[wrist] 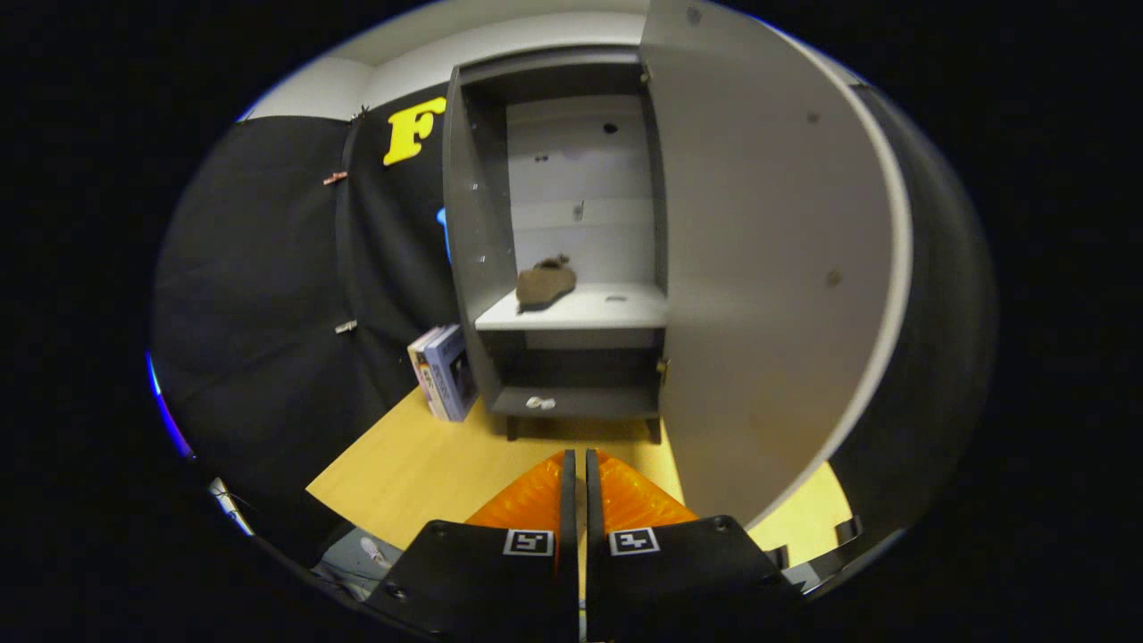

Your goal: Open the shoe cabinet door, grab the shoes and put them into the shoe cabinet, then close the shoe cabinet door.

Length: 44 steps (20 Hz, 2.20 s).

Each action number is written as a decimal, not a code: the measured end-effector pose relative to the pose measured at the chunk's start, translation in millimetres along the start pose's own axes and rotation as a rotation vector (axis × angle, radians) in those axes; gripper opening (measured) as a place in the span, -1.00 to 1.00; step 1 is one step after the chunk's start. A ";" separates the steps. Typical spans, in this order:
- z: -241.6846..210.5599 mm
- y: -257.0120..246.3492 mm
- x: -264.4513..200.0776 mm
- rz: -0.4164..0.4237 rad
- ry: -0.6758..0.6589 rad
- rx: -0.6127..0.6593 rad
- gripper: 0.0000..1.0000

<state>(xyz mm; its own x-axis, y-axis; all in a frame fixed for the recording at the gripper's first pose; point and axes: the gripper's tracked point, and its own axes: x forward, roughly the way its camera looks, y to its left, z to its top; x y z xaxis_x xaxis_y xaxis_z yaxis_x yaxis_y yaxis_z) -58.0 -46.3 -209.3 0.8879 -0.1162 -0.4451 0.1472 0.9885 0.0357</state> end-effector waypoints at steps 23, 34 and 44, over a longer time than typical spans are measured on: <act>-247.4 31.2 215.0 -0.145 0.435 0.061 -0.50; -238.4 12.3 263.5 -0.155 0.359 -0.002 -0.51; -188.8 10.9 232.0 -0.156 0.350 0.000 -0.88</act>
<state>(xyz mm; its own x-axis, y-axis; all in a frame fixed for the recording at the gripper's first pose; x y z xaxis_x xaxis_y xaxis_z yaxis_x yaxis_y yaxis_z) 67.3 -44.1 -481.1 0.6521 -0.2251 -0.7240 0.2692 0.9614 -0.0565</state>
